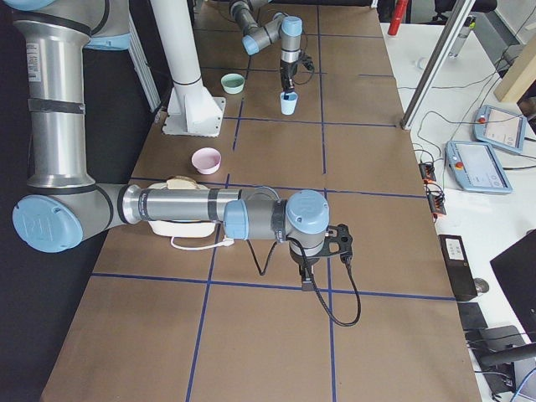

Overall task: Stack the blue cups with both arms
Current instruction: 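Lift the cup with the left gripper and carry it to the table center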

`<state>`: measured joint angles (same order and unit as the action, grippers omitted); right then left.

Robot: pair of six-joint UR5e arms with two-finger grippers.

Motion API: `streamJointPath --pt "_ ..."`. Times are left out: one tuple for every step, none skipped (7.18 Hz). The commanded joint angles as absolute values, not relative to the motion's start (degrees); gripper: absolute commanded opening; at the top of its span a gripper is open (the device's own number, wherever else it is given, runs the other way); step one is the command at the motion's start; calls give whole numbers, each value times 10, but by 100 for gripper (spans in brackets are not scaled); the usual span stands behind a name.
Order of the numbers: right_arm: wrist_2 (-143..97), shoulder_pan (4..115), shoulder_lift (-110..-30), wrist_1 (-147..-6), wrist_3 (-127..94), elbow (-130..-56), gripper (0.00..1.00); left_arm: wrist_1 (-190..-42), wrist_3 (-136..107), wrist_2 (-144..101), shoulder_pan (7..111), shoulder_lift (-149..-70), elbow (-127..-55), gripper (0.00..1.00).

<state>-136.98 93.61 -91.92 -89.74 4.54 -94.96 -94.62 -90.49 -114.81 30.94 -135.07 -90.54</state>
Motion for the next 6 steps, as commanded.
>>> streamJointPath --pt "-1369 936 -921 -898 45 -947 100 -980 -913 -1143 305 -1376 -853 0" --pt "-1370 936 -921 -898 45 -947 100 -979 -911 -1143 305 -1374 -852 0" --pt "-1369 936 -921 -897 45 -947 100 -980 -910 -1143 305 -1366 -852 0" --pt "-1369 936 -918 -897 45 -947 100 -979 -909 -1143 305 -1361 -852 0" --pt "-1369 936 -918 -898 45 -947 100 -979 -909 -1143 305 -1358 -852 3" --pt "-1369 936 -918 -899 45 -947 100 -980 -911 -1143 305 -1358 -852 30"
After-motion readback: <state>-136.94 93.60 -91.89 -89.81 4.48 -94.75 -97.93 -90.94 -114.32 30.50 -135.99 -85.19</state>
